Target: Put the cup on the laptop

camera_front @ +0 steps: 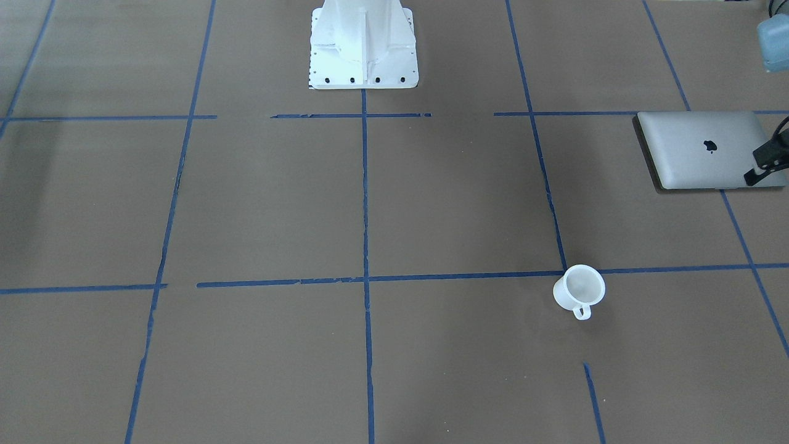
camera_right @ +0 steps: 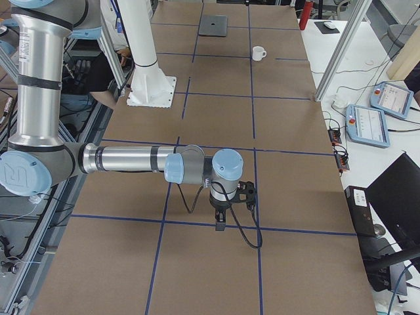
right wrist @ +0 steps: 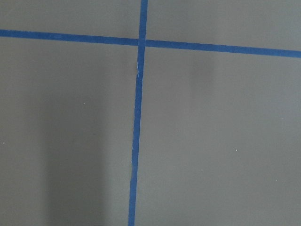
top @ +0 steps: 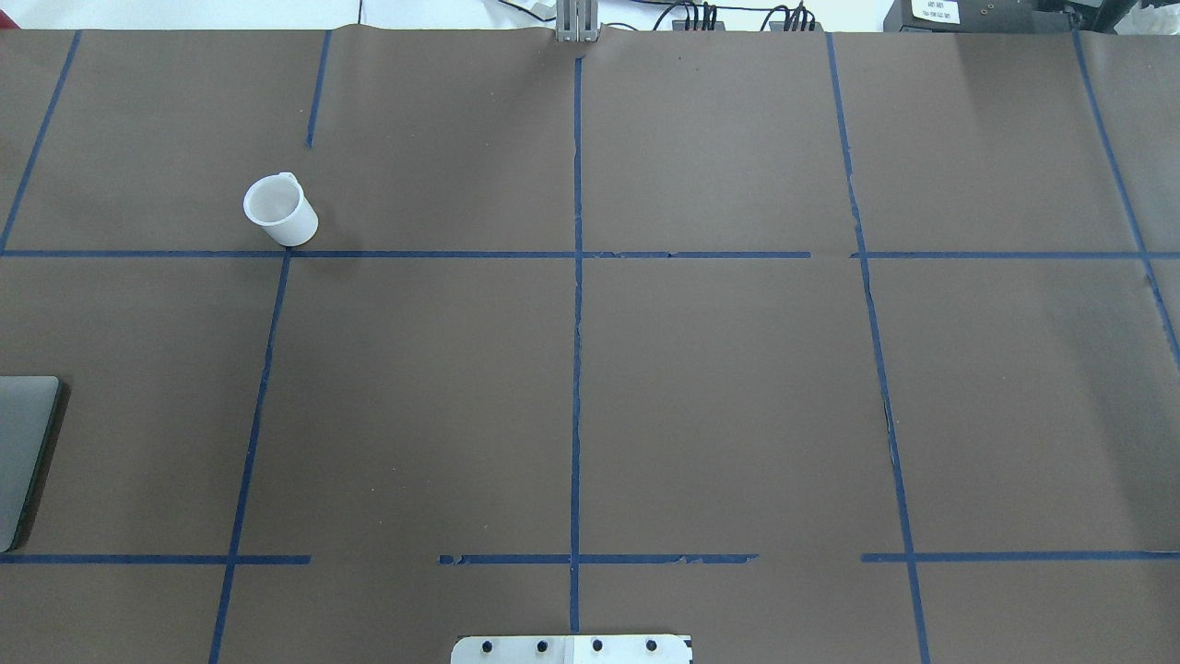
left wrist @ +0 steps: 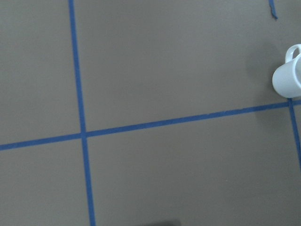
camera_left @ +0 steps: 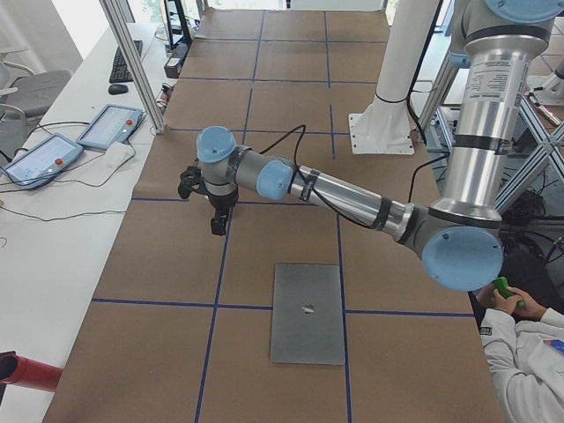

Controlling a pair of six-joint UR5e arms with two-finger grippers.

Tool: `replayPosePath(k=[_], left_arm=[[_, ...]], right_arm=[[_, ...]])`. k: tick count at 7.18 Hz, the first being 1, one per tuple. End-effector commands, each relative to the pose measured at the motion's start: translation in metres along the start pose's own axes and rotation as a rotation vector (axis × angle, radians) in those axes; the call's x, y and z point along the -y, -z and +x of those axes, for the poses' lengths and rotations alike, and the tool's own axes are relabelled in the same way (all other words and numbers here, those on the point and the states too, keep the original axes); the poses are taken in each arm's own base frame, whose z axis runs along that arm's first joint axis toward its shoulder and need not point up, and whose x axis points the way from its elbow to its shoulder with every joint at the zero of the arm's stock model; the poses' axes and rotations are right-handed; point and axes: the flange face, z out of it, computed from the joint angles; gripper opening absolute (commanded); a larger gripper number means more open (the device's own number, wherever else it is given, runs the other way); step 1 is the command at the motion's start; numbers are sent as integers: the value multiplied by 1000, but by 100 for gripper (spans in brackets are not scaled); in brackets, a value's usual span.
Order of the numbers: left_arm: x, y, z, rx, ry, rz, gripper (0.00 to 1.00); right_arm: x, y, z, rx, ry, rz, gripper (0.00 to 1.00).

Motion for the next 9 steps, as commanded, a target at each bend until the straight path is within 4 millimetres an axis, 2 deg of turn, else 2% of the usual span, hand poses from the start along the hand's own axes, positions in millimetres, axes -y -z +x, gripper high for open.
replayPosePath(k=[1,2,3,4,5,6,7,9], left_arm=[[89,-73,94,-17,77,-99,100],[112,-99,104,-8,87,-111,100],[126,-112,108,17,184,-63,100],[138,-147,128,2,219,-57,100],[139,-158,139,-17,239,-48,100],[146,-181,166,0,229,-72,100],[139,-211,187,83,215,-40,100],[136,-225,187,98,204,-31,99]], right_arm=[[0,0,0,0,0,0,100],[0,0,0,0,0,0,100],[0,0,0,0,1,1,100],[0,0,0,0,0,0,100],[0,0,0,0,0,0,100],[0,0,0,0,0,0,100],[0,0,0,0,0,0,100],[0,0,0,0,0,0,100]])
